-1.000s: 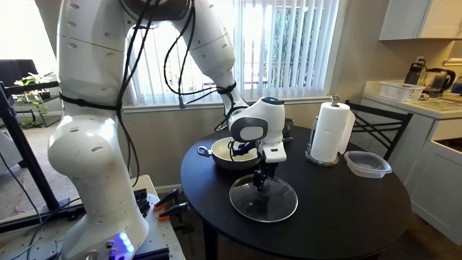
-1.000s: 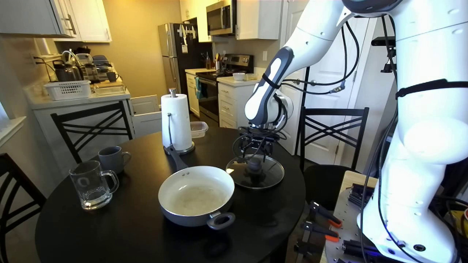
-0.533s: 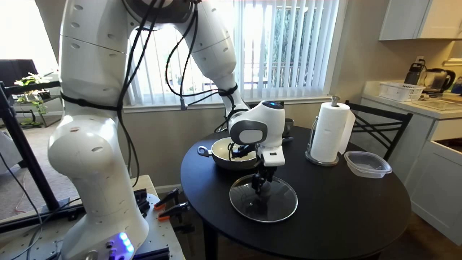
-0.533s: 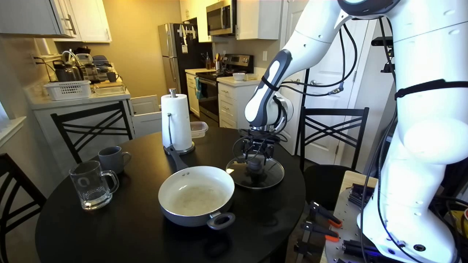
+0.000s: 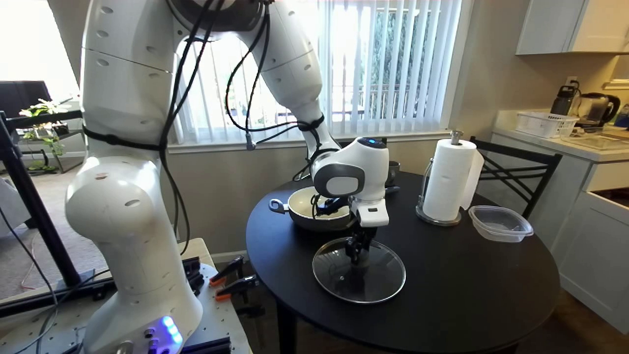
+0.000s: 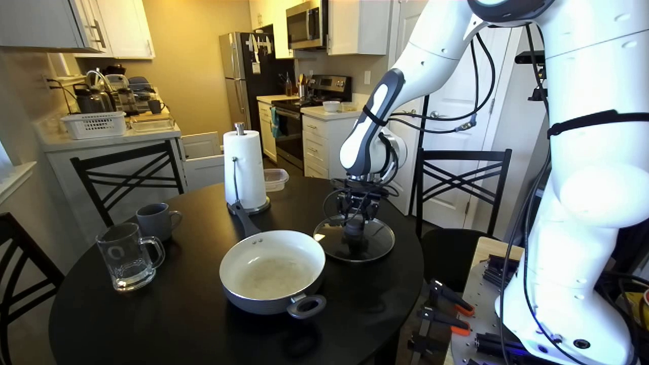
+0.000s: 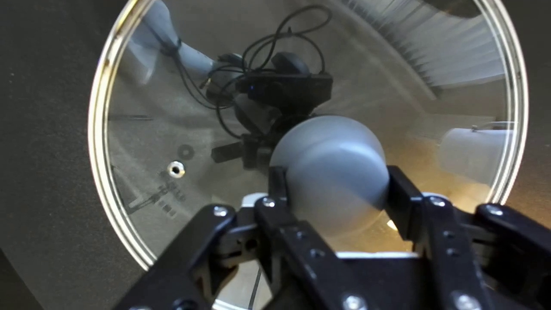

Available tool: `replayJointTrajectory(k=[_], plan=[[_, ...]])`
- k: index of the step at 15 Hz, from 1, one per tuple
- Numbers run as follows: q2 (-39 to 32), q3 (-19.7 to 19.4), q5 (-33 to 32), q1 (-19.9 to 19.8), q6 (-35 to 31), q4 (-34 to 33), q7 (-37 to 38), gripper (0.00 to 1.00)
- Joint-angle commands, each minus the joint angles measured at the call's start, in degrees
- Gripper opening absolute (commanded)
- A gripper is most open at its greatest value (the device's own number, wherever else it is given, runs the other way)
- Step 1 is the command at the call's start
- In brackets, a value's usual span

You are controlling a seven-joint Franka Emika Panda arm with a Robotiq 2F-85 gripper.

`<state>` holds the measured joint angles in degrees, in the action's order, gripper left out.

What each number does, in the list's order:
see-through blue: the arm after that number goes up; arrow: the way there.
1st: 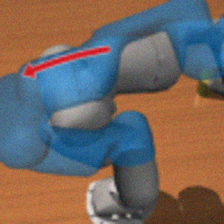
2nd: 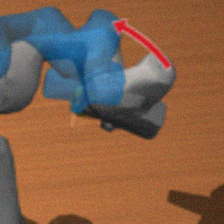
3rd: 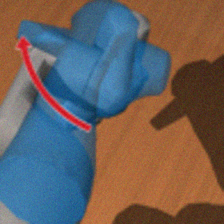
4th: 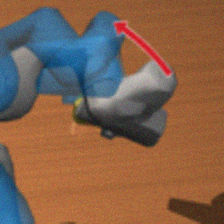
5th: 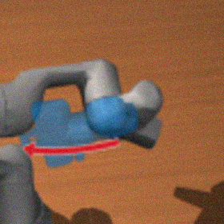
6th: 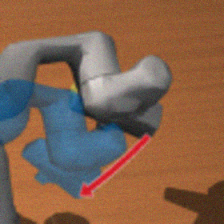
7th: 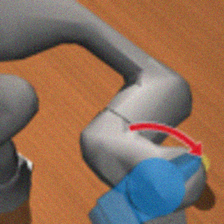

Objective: Pick up the lid and close the pan

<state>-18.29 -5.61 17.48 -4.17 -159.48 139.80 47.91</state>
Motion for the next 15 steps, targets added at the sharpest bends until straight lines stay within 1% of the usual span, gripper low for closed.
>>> replayJointTrajectory(k=[1,3,4,5,6,7,8,9,11,13,15], plan=[[1.9,-2.0,-1.2,1.8,1.5,0.6,0.8,0.33],[4.4,-6.1,-7.5,5.3,3.8,1.0,4.5,0.33],[6.5,-9.2,-13.2,8.1,6.2,0.9,7.7,0.33],[8.1,-11.2,-18.1,9.9,8.4,0.5,10.5,0.33],[9.6,-15.8,-23.3,14.9,12.0,-0.9,13.2,0.33],[11.3,-15.4,-28.3,14.6,14.9,-1.8,15.4,0.33],[12.4,-16.0,-32.5,16.0,17.8,-3.8,17.0,0.33],[14.3,-12.4,-35.7,13.1,20.9,-5.4,17.7,0.33],[16.0,-8.6,-37.2,11.5,25.0,-8.6,16.5,0.33],[16.3,-5.3,-34.7,9.8,26.0,-10.7,13.8,0.33],[16.0,-2.8,-32.6,8.6,25.2,-11.6,12.1,0.33]])
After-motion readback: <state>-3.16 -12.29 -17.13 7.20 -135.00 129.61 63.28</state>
